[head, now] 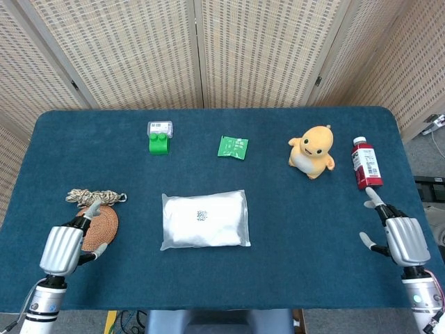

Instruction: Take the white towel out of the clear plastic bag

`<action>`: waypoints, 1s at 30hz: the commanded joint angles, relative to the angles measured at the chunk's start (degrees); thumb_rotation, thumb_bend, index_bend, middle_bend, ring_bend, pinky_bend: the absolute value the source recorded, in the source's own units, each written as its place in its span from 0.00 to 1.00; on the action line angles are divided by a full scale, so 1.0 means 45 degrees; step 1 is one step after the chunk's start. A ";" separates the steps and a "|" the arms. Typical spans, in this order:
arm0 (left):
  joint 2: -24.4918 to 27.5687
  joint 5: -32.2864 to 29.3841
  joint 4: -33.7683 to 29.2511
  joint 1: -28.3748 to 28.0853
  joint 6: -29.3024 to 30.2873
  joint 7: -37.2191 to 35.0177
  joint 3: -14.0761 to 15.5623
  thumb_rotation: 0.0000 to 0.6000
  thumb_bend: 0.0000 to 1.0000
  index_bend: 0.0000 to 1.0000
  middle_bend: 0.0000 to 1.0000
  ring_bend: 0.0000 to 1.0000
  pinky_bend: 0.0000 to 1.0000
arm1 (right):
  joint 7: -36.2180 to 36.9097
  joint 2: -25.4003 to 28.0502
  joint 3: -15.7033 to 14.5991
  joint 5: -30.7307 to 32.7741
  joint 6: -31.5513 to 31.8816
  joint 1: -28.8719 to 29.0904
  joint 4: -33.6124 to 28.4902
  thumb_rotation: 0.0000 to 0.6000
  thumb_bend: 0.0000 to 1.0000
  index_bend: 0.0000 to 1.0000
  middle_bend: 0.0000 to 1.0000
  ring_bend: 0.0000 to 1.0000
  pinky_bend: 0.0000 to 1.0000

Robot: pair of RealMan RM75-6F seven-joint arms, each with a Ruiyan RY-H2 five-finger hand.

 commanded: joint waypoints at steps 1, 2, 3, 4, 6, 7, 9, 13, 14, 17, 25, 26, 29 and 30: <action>0.0065 0.0045 -0.0439 -0.0373 -0.0468 0.0129 -0.0100 1.00 0.10 0.00 0.23 0.35 0.52 | -0.0003 0.0063 -0.0015 0.0010 0.0085 -0.0065 -0.0087 1.00 0.21 0.00 0.30 0.29 0.46; 0.0130 -0.0025 -0.0625 -0.0512 -0.0710 0.0228 -0.0128 1.00 0.06 0.00 0.19 0.29 0.45 | -0.0021 0.0104 -0.0040 0.0000 0.0139 -0.0110 -0.0127 1.00 0.21 0.00 0.30 0.28 0.46; 0.0194 -0.0118 -0.0799 -0.0619 -0.0910 0.0312 -0.0158 1.00 0.04 0.00 0.14 0.24 0.38 | -0.0036 0.0140 -0.0058 -0.0001 0.0175 -0.0145 -0.0157 1.00 0.21 0.00 0.30 0.28 0.46; 0.0297 -0.0266 -0.1075 -0.0770 -0.1202 0.0418 -0.0199 1.00 0.02 0.00 0.09 0.19 0.32 | -0.0047 0.0195 -0.0069 0.0007 0.0227 -0.0188 -0.0197 1.00 0.21 0.00 0.30 0.28 0.46; 0.0450 -0.0516 -0.1525 -0.1012 -0.1632 0.0606 -0.0294 1.00 0.00 0.00 0.02 0.10 0.23 | -0.0037 0.0279 -0.0080 0.0026 0.0308 -0.0257 -0.0268 1.00 0.21 0.00 0.30 0.28 0.46; 0.0532 -0.0638 -0.1758 -0.1132 -0.1833 0.0734 -0.0345 1.00 0.00 0.00 0.01 0.07 0.20 | -0.0018 0.0324 -0.0080 0.0038 0.0343 -0.0285 -0.0307 1.00 0.21 0.00 0.30 0.28 0.46; 0.0666 -0.0913 -0.2225 -0.1455 -0.2306 0.1087 -0.0495 1.00 0.00 0.00 0.00 0.01 0.15 | 0.0014 0.0428 -0.0074 0.0048 0.0415 -0.0337 -0.0385 1.00 0.21 0.00 0.30 0.28 0.46; 0.0579 -0.1389 -0.2706 -0.2154 -0.3093 0.1839 -0.0877 1.00 0.00 0.00 0.00 0.00 0.14 | 0.0009 0.0544 -0.0069 0.0006 0.0549 -0.0404 -0.0492 1.00 0.21 0.00 0.30 0.28 0.45; 0.0474 -0.1559 -0.2819 -0.2376 -0.3296 0.2080 -0.1005 1.00 0.00 0.00 0.00 0.00 0.14 | 0.0006 0.0575 -0.0078 -0.0014 0.0565 -0.0416 -0.0520 1.00 0.21 0.00 0.30 0.28 0.45; 0.0172 -0.2067 -0.3048 -0.2927 -0.3785 0.2646 -0.1311 1.00 0.00 0.00 0.00 0.00 0.14 | -0.0033 0.0652 -0.0104 -0.0052 0.0552 -0.0422 -0.0593 1.00 0.21 0.00 0.30 0.28 0.45; -0.0256 -0.3673 -0.3505 -0.4229 -0.4986 0.4033 -0.1737 1.00 0.00 0.00 0.00 0.00 0.14 | -0.0177 0.0828 -0.0232 -0.0086 0.0429 -0.0459 -0.0729 1.00 0.21 0.00 0.30 0.28 0.45; -0.0368 -0.3892 -0.3495 -0.4393 -0.5073 0.4250 -0.1749 1.00 0.00 0.00 0.00 0.00 0.14 | -0.0185 0.0849 -0.0250 -0.0095 0.0421 -0.0468 -0.0740 1.00 0.21 0.00 0.30 0.28 0.45; -0.0738 -0.4481 -0.3360 -0.4778 -0.5255 0.4581 -0.1780 1.00 0.00 0.00 0.00 0.00 0.14 | -0.0194 0.0888 -0.0277 -0.0121 0.0428 -0.0489 -0.0756 1.00 0.21 0.00 0.30 0.27 0.45; -0.0860 -0.4644 -0.3286 -0.4896 -0.5309 0.4652 -0.1789 1.00 0.00 0.00 0.00 0.00 0.14 | -0.0193 0.0897 -0.0279 -0.0128 0.0438 -0.0496 -0.0763 1.00 0.21 0.00 0.30 0.27 0.45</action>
